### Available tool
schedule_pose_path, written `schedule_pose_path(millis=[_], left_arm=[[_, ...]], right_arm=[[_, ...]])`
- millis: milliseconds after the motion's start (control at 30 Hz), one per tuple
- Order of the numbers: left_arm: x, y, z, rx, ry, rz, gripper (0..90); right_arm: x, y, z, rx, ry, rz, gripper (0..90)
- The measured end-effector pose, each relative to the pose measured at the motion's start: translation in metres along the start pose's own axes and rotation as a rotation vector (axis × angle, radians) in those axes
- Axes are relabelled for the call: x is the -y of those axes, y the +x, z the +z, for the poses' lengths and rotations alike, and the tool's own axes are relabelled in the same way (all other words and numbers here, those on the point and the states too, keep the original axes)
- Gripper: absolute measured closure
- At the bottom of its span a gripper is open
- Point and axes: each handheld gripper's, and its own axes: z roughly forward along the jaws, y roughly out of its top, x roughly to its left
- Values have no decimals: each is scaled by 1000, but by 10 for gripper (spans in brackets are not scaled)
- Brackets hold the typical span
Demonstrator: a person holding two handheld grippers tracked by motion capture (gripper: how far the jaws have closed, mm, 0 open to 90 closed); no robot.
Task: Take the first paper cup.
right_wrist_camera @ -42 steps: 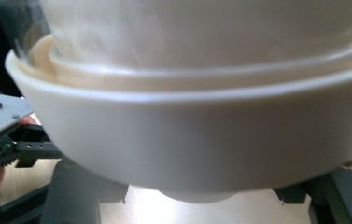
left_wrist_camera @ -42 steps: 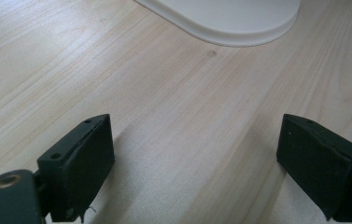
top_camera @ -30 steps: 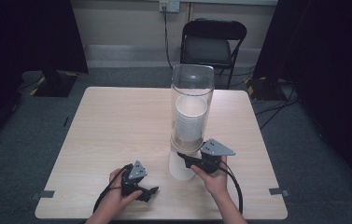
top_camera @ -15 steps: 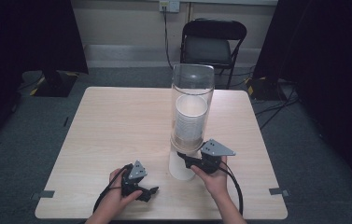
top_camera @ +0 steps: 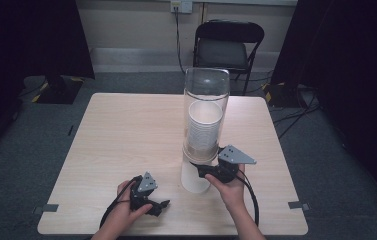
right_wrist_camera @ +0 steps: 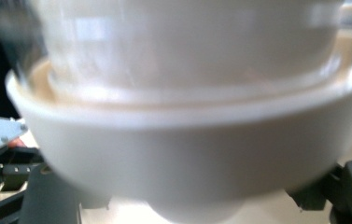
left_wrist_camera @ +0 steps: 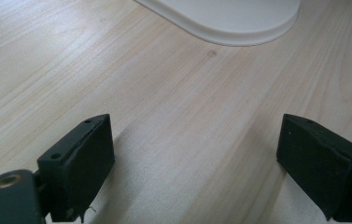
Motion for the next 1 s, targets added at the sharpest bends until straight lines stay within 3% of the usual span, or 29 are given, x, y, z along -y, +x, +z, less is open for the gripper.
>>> schedule_pose_path(millis=[167,333,700,733,900,933,967,1000], left_arm=[[0,0,0,1,1,0,106],[0,0,0,0,1,0,106],[0,0,0,0,0,0,106],[0,0,0,1,0,-1,106],[0,0,0,0,0,0,105],[0,0,0,0,1,1,105],[0,0,0,0,1,0,106],[0,0,0,1,-3,-1,105]], right_arm=[[-2,1,2,-5,15,-15,304],[8,4,2,23,-19,-54,324],[18,1,3,21,27,-65,353],[17,2,3,37,42,-62,354],[21,3,4,37,35,-66,356],[24,3,6,41,63,-63,359],[48,-1,7,36,121,-59,361],[54,0,6,20,117,-35,364]])
